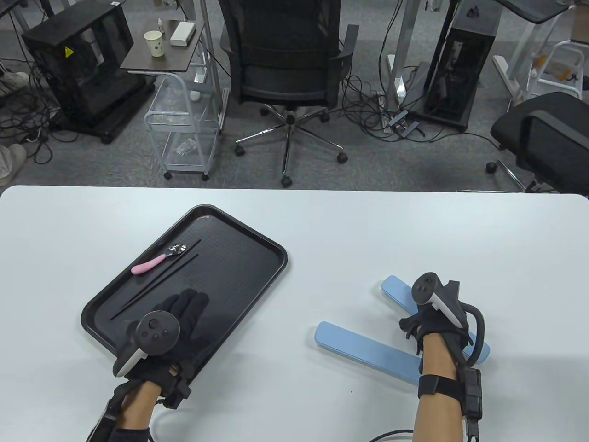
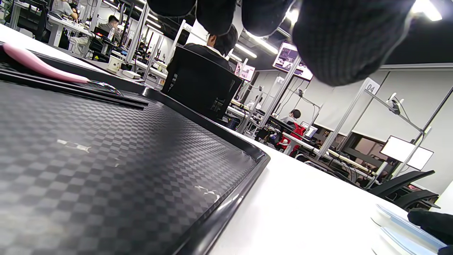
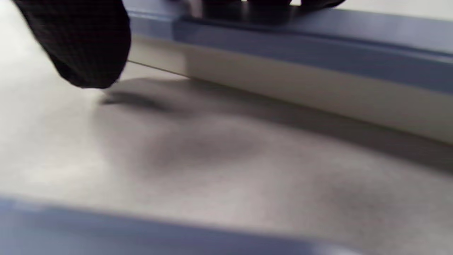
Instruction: Slide to open lunch boxes and place utensils
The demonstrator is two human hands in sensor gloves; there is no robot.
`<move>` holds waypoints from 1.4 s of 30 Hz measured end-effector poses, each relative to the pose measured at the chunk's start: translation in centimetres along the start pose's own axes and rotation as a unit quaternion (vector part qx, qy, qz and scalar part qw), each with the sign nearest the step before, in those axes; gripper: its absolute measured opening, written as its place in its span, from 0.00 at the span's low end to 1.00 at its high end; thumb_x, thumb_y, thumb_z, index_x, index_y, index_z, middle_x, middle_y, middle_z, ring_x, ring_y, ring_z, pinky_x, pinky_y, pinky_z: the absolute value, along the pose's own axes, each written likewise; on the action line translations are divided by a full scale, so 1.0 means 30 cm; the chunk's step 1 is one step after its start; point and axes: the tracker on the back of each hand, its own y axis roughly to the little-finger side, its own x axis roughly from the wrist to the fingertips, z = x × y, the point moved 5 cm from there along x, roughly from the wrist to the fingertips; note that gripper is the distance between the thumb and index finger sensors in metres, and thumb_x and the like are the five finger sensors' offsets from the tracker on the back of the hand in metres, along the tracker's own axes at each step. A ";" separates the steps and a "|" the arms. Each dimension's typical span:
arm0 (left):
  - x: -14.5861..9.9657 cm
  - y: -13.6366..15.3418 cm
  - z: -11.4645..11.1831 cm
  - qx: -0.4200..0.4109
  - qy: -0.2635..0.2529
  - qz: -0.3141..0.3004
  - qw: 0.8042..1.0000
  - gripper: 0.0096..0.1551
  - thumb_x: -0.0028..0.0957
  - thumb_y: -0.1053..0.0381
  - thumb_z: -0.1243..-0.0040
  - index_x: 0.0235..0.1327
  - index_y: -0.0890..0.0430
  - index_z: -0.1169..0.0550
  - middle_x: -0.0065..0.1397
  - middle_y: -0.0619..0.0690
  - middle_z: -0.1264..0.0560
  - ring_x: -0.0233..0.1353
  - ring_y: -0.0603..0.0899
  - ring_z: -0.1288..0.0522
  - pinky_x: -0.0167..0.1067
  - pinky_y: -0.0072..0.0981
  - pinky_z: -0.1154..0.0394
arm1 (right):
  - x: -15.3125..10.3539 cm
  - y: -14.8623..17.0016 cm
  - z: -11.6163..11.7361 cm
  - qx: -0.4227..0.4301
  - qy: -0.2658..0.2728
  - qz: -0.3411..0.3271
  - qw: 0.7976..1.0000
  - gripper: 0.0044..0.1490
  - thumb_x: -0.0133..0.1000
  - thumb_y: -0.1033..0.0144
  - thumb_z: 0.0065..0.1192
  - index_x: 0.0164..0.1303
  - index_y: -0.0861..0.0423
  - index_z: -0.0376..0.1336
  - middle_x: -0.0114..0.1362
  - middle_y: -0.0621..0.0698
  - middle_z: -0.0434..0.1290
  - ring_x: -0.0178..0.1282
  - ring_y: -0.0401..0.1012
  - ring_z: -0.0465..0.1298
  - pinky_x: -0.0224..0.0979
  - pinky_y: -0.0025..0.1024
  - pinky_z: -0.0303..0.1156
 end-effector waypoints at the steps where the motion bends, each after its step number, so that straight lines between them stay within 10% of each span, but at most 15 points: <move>1: -0.001 -0.001 0.001 0.000 0.000 0.000 1.000 0.50 0.42 0.35 0.35 0.76 0.45 0.41 0.84 0.50 0.47 0.82 0.65 0.51 0.73 0.65 0.57 | 0.003 0.002 0.003 0.001 0.000 0.002 1.000 0.59 0.50 0.46 0.72 0.79 0.37 0.37 0.85 0.55 0.46 0.83 0.60 0.53 0.80 0.64 0.49; 16: -0.004 -0.014 0.011 0.000 -0.003 -0.011 1.000 0.50 0.42 0.35 0.35 0.77 0.46 0.42 0.84 0.50 0.47 0.81 0.65 0.51 0.73 0.65 0.57 | -0.040 -0.007 -0.071 0.033 0.040 -0.024 0.998 0.51 0.53 0.53 0.71 0.78 0.34 0.43 0.81 0.55 0.52 0.79 0.57 0.58 0.79 0.63 0.52; 26: -0.018 -0.108 -0.011 0.028 -0.002 -0.059 0.998 0.50 0.42 0.34 0.36 0.77 0.46 0.42 0.83 0.50 0.45 0.81 0.65 0.49 0.73 0.65 0.56 | -0.360 -0.266 -0.260 0.046 0.187 -0.193 0.962 0.50 0.52 0.49 0.72 0.80 0.35 0.46 0.81 0.55 0.52 0.77 0.55 0.59 0.80 0.61 0.52; 42: -0.075 -0.339 -0.101 0.054 0.015 -0.172 0.984 0.54 0.38 0.32 0.33 0.76 0.47 0.42 0.80 0.49 0.36 0.79 0.64 0.41 0.71 0.65 0.51 | -0.689 -0.657 -0.051 -0.033 0.145 -0.418 0.896 0.50 0.51 0.50 0.74 0.79 0.37 0.48 0.81 0.53 0.53 0.76 0.53 0.60 0.80 0.61 0.53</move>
